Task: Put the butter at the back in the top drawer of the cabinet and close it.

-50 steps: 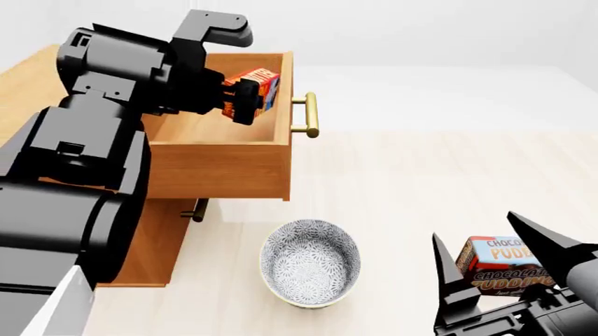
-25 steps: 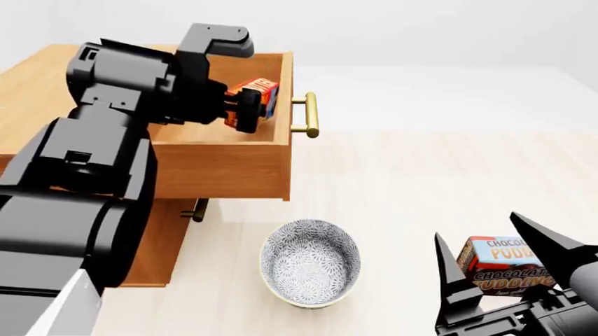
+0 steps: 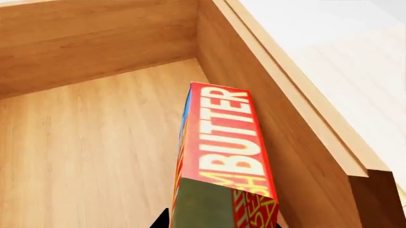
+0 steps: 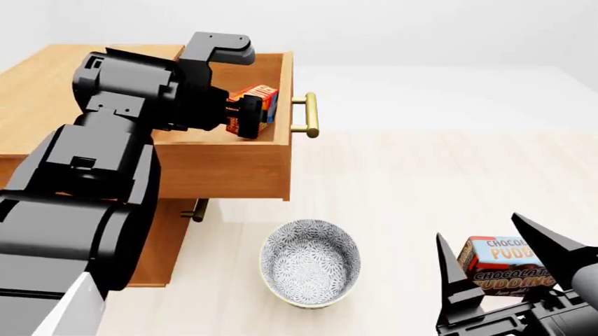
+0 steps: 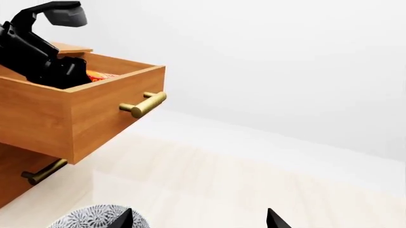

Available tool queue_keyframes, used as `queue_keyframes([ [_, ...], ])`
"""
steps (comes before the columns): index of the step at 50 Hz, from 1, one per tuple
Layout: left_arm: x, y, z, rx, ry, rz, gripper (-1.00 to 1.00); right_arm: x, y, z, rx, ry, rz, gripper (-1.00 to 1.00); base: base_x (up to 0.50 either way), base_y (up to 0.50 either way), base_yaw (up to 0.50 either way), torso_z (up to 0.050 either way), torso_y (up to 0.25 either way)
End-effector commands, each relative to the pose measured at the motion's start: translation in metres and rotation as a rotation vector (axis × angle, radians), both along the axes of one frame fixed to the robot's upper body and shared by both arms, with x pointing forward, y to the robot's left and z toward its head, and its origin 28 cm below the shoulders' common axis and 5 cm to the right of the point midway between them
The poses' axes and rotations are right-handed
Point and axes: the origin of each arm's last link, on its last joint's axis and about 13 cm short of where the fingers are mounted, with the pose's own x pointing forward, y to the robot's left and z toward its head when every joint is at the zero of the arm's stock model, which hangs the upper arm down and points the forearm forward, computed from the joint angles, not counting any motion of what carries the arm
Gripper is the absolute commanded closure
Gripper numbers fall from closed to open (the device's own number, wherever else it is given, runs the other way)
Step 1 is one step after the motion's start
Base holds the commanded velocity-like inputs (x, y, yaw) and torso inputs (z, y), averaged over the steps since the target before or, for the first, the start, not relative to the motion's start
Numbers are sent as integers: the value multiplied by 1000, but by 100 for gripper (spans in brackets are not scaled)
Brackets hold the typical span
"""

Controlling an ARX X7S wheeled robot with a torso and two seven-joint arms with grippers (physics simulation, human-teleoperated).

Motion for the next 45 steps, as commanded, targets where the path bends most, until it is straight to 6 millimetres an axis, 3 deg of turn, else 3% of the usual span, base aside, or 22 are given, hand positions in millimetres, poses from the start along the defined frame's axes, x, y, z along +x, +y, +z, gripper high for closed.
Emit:
queue_keyframes([
  [1,0,-5,2,-58,-5,-7,100,0,0,0,2,-3,-4,-100,11,0,0,0,0],
  [27,-1,-4,1,-51,10,-12,100,-1,0,0,1,-4,-6,-100,0,0,-1,0,0],
  [28,-1,-4,1,-51,10,-13,-100,-1,0,0,0,-4,-6,-100,0,0,0,0,0],
  [45,-1,-2,3,-49,8,2,-100,-1,1,0,1,-4,0,-100,0,0,0,0,0],
])
